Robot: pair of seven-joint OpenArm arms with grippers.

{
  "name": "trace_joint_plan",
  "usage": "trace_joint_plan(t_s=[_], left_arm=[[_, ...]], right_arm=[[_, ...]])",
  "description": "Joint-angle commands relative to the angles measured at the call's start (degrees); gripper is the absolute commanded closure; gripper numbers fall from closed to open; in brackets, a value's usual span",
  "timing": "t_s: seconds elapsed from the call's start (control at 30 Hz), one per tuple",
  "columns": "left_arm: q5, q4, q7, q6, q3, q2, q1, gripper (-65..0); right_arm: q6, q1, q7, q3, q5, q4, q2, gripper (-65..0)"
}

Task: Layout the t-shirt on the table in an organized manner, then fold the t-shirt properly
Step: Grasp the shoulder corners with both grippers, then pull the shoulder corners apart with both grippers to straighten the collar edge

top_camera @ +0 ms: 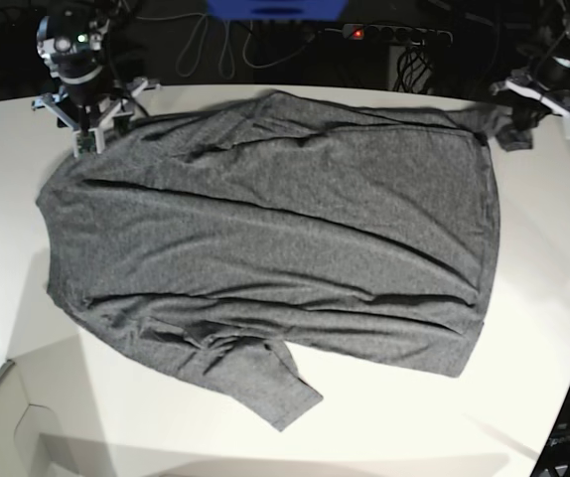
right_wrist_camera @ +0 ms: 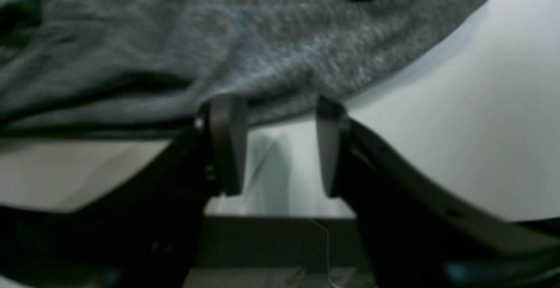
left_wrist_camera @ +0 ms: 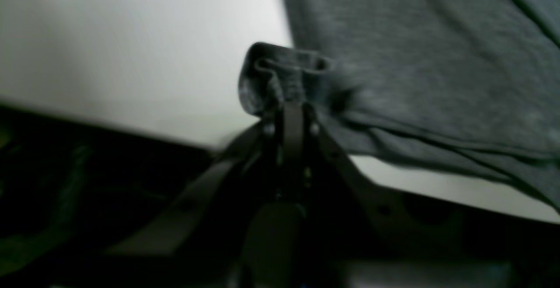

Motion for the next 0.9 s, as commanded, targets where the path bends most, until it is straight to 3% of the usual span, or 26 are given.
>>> trace_joint_plan(t_s=[0.0,0.17,0.43,0.67,0.87], left_arm=[[-0.82,1.95,-0.17,-2.05,-0.37,0.11,0.12,-0.1],[-1.17,4.42,4.93,-7.85,-2.75,0.46,-0.23,-0.1],[-1.26,7.67,7.57,-11.28,-5.3,0.81,0.04,-0.1],[-1.26,7.76,7.66,-11.81,-5.3,0.73,1.36,-0.1],[-1.35,10.22,7.66,-11.81,-5.38,0.2,2.94,-0.1]], right_arm=[[-0.21,-0.57,1.35,-1.34,0.9,2.0,-0.34,-29.7],[-0.21,-2.59,1.08,-7.49,0.9,3.23,-0.34,-36.3],[-0.21,-3.56,0.91,-13.12,0.9,3.23,-1.57,-39.1],[-0.48,-3.21,-0.32,-13.65,0.81,0.94,-1.65,-39.1],[-0.48,-3.21,-0.15,-9.69,0.81,0.24,-1.57,-39.1]])
